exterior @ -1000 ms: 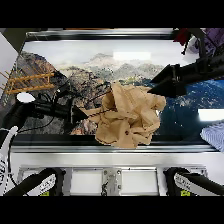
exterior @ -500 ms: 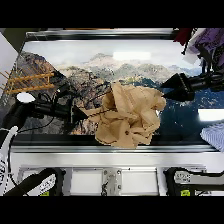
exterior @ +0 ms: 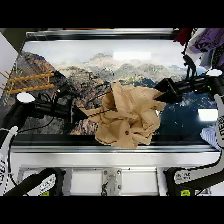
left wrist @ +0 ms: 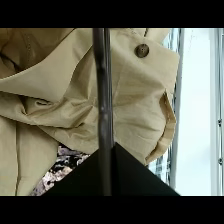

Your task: Fold the clothes and pants, and hang the long-sleeved shirts on hangers.

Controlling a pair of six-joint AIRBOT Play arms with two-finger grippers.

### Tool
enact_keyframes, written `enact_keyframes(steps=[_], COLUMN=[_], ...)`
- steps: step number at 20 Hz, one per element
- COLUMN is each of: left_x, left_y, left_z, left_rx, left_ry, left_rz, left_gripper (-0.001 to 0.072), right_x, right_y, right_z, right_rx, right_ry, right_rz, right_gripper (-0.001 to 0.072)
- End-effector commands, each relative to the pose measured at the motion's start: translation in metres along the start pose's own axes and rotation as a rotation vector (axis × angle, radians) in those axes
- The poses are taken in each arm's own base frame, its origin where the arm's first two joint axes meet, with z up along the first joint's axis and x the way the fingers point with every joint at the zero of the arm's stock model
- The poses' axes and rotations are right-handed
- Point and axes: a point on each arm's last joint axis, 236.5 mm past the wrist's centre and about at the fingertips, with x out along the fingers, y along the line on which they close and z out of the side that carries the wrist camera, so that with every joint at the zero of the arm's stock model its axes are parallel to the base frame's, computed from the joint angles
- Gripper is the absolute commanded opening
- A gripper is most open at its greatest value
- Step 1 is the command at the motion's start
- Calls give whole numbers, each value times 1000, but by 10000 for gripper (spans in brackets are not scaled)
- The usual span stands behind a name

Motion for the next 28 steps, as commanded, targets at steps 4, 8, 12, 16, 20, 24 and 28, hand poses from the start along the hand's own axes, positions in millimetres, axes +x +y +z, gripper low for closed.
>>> enact_keyframes(steps=[4, 8, 12, 16, 20, 24, 28], left_x=[0, 0, 0, 0, 0, 0, 0], left_y=[0, 0, 0, -1, 0, 0, 0], left_z=[0, 0, 0, 0, 0, 0, 0], left_rx=[0, 0, 0, 0, 0, 0, 0], left_ry=[0, 0, 0, -1, -1, 0, -1], left_rz=[-1, -1, -1, -1, -1, -1, -1], left_gripper=[13, 13, 13, 13, 13, 13, 13], right_x=[32, 42, 48, 54, 54, 54, 54], right_y=[0, 1, 2, 5, 4, 4, 3], right_z=[15, 11, 11, 11, 11, 11, 11], right_rx=[-28, -5, -1, -3, -4, -4, -4], right_ry=[-100, -92, -87, -82, -83, -83, -83], right_rz=[98, 125, 140, 154, 152, 152, 149], right_gripper=[617, 617, 617, 617, 617, 617, 616])
